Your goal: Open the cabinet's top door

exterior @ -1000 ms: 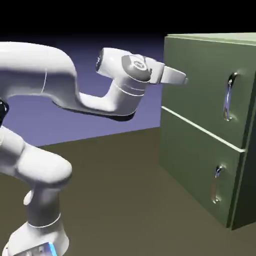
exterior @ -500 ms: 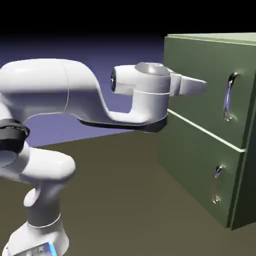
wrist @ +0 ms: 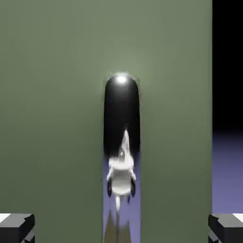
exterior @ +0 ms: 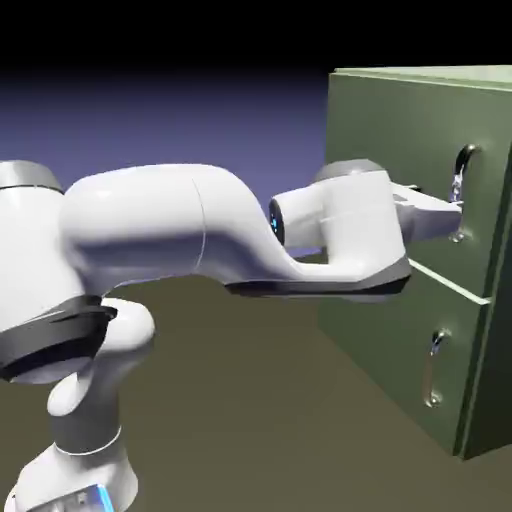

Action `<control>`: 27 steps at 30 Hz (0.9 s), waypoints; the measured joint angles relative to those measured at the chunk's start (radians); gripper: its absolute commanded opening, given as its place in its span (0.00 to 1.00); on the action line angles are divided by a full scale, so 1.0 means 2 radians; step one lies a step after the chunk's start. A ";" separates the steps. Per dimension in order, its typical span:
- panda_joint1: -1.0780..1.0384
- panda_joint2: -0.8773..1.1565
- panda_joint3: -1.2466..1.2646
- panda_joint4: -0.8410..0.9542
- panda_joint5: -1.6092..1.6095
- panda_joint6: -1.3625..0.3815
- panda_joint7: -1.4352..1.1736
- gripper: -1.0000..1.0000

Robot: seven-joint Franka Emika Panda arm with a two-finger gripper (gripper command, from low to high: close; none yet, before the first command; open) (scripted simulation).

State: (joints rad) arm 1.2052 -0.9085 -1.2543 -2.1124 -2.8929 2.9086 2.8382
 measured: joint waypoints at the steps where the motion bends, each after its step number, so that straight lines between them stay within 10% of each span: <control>1: 0.018 0.004 -0.012 0.014 -0.001 -0.001 0.000 1.00; 3: 0.054 0.011 -0.035 0.042 -0.002 -0.002 -0.001 1.00; 4: 0.059 0.012 -0.037 0.046 -0.002 -0.002 -0.001 0.00; 27: -0.322 0.038 0.276 -0.223 0.158 -0.136 0.030 0.00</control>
State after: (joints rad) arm 0.5614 -0.8321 -0.7020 -2.5579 -2.5770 2.6360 2.8973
